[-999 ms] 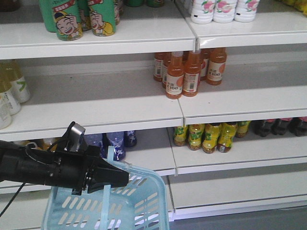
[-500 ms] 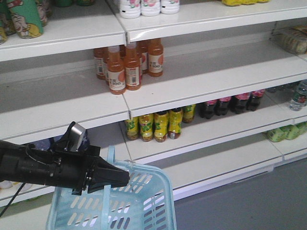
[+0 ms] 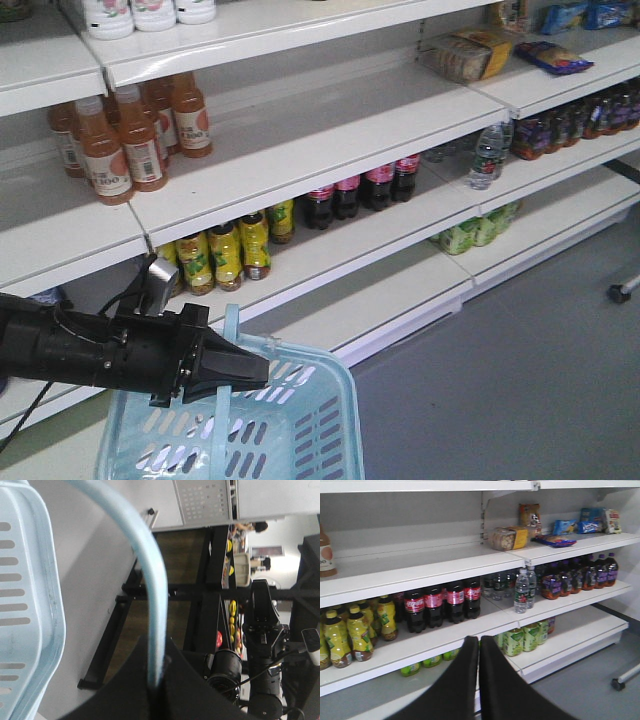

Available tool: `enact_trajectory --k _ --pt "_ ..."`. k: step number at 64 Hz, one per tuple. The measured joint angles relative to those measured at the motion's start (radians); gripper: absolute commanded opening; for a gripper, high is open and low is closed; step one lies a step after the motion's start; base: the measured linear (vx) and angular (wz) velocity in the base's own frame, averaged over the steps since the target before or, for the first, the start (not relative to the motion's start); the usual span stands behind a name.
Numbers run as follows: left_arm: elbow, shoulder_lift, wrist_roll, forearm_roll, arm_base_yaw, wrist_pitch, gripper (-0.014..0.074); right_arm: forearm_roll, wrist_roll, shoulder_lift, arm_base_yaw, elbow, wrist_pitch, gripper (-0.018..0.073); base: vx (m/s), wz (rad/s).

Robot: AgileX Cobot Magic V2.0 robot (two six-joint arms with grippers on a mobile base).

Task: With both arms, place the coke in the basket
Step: 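Turn the base away from the shelf holding the basket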

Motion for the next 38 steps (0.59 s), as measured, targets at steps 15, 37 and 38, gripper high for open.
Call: enact_trajectory --k 15,37,38 --pt "0.0 0.0 0.0 0.0 0.0 0.0 -0.0008 0.0 0.0 0.0 0.0 0.0 0.0 -0.0009 -0.06 -0.48" --pt "0.0 0.0 0.0 0.0 0.0 0.0 -0.0008 0.0 0.0 0.0 0.0 0.0 0.0 -0.0009 -0.06 -0.5" --pt "0.0 0.0 0.0 0.0 0.0 0.0 -0.0008 0.0 0.0 0.0 0.0 0.0 0.0 -0.0009 -0.05 -0.48"
